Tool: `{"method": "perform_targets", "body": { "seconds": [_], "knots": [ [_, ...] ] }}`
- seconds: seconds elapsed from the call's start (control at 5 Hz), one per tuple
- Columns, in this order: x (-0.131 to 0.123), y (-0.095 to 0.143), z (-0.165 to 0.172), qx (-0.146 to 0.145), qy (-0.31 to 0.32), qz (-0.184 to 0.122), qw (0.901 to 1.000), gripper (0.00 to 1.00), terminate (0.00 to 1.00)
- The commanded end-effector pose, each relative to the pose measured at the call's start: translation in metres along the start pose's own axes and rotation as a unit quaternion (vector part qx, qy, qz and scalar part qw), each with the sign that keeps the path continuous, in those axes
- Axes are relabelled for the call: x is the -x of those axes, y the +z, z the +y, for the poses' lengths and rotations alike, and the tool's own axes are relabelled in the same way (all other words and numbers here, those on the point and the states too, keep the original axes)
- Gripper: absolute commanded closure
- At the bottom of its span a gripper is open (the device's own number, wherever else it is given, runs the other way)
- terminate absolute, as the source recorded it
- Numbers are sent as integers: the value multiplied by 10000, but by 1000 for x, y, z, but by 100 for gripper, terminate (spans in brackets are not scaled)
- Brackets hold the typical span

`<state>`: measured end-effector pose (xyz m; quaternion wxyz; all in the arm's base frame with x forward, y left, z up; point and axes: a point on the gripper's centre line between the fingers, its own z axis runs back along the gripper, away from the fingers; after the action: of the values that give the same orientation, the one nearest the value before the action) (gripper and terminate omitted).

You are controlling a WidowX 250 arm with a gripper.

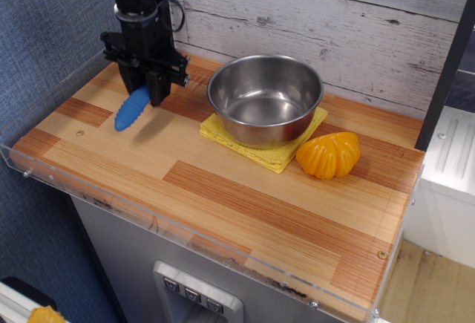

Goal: Move the fork to the left of the pot.

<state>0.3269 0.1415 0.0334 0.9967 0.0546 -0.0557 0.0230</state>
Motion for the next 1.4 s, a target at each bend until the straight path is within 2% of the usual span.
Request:
{"method": "perform_targets", "body": {
  "seconds": [0.0,0.2,0.4,0.6,1.0,1.2],
  "knots": [
    [-12,-9,-1,-129,-122,-33,9998,100,0],
    [-16,-13,-2,-287,-336,21,9990,100,0],
    [-17,-17,1,-195,-427,55,9989,100,0],
    [-17,-19,5,41,-579,104,9983,0,0],
    [-13,-7,4,128,-547,-25,9984,0,0],
    [-5,21,13,173,-129,-373,9991,0,0]
  ]
}}
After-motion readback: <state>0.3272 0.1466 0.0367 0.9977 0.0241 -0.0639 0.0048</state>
